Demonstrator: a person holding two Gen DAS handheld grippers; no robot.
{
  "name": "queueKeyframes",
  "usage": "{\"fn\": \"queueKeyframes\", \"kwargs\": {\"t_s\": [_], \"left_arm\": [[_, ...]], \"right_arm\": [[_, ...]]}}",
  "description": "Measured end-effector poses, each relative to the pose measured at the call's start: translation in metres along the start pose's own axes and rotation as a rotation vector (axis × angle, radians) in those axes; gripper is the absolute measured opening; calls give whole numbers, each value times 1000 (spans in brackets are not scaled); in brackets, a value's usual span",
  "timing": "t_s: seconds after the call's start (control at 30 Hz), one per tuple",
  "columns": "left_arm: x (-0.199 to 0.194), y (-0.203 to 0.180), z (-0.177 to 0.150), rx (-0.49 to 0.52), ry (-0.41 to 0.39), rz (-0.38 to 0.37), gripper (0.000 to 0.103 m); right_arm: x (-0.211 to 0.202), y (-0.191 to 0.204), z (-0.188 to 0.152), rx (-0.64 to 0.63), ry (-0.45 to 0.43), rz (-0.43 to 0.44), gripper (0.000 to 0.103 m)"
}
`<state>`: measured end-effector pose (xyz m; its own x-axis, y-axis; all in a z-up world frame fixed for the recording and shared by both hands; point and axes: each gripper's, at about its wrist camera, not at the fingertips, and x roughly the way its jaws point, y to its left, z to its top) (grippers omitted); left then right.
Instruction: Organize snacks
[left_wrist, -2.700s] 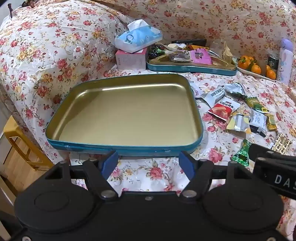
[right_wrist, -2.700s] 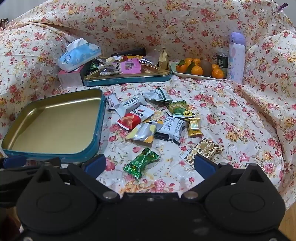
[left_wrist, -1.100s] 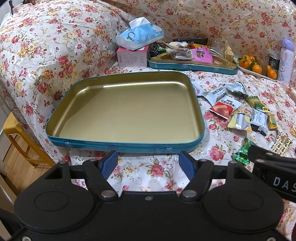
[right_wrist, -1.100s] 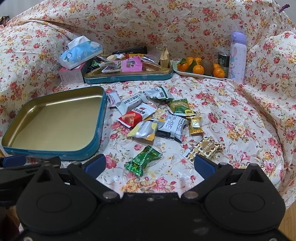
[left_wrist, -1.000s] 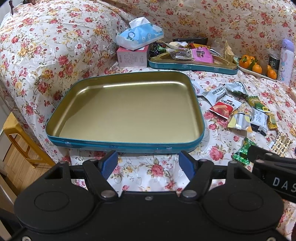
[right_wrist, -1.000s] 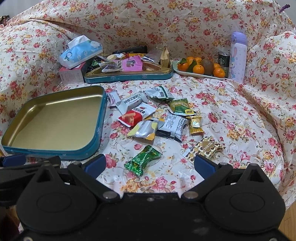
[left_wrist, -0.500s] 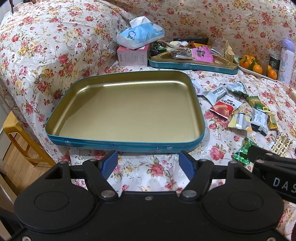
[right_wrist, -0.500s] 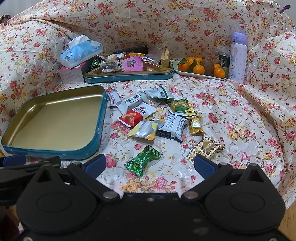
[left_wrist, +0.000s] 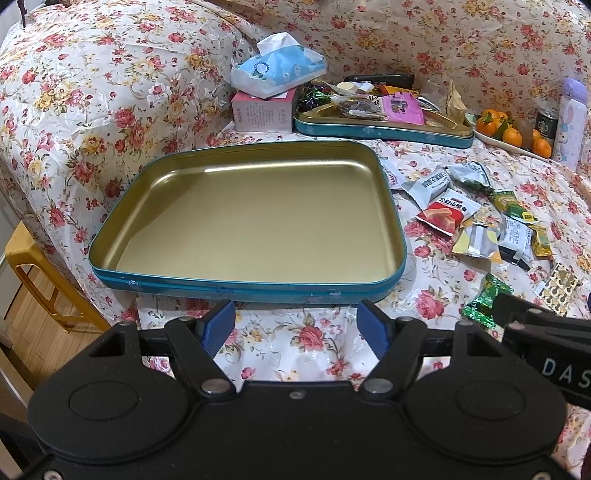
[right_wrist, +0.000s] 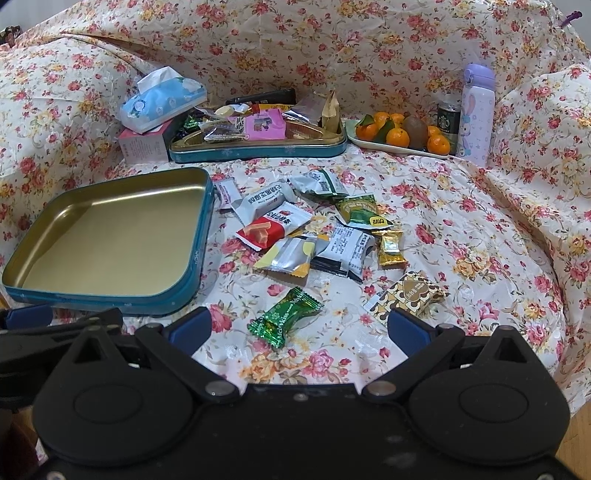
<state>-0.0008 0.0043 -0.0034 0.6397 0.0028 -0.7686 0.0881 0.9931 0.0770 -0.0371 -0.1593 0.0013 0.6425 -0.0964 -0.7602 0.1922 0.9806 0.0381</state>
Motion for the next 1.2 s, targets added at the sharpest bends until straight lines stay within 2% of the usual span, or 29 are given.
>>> {"fn": "queueKeyframes", "kwargs": {"t_s": [0.33, 0.53, 0.7, 0.83, 0.9, 1.03, 1.13, 1.2], "left_arm": [[1, -12, -3, 19, 9, -16, 73], [1, -25, -4, 59, 9, -52, 74], [0, -36, -2, 92, -6, -79, 74], [0, -43, -2, 101, -14, -94, 73], [0, -46, -1, 112, -20, -103, 73], [-3, -50, -3, 123, -41, -115, 73], [-3, -52, -4, 120, -43, -146, 73], [-4, -54, -4, 120, -42, -183, 73]], "right_arm": [[2, -8, -6, -51, 90, -43, 103], [9, -25, -15, -8, 123, -82, 103], [8, -44, -16, 49, 127, -80, 103], [3, -56, -9, 15, 89, -77, 103], [-3, -65, -5, 41, 55, -78, 96], [-4, -90, 2, 150, 39, -12, 87], [1, -101, 4, 189, 39, -30, 83], [6, -103, 3, 172, 55, -50, 70]]}}
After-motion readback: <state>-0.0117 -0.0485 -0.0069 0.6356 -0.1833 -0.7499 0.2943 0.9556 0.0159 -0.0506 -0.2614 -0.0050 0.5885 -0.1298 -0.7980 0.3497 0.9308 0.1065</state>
